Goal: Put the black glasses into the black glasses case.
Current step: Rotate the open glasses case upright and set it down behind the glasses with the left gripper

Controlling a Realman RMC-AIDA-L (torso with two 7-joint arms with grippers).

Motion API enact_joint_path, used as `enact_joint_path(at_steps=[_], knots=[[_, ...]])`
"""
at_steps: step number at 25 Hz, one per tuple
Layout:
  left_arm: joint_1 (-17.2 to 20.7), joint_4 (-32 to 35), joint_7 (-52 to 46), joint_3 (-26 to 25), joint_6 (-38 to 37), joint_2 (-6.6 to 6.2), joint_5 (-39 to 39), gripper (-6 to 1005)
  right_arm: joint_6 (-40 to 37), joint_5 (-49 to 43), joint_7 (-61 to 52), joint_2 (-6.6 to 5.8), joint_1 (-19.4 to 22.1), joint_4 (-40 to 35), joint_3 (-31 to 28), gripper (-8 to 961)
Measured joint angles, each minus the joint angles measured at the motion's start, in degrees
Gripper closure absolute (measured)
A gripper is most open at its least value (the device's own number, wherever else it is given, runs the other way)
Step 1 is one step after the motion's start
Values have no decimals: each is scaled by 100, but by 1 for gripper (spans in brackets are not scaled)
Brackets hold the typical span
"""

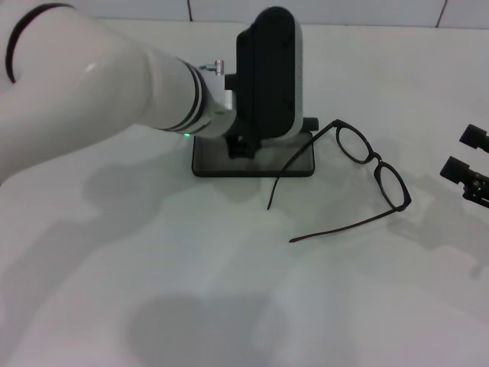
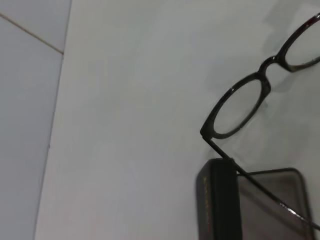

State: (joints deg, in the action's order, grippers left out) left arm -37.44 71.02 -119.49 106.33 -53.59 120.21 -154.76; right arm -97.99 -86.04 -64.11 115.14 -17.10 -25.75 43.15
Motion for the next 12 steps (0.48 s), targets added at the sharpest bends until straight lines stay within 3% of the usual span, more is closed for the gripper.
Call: enact_joint_path(at_steps=[6,12], knots=[[17,30,-5,-31,-18,-4,-1,747,0,-5,4,-1,-2,0,0,191],[27,132,-6,-59,-19,-9,-4,640,-8,-11,4,-1,-3,0,0,193]])
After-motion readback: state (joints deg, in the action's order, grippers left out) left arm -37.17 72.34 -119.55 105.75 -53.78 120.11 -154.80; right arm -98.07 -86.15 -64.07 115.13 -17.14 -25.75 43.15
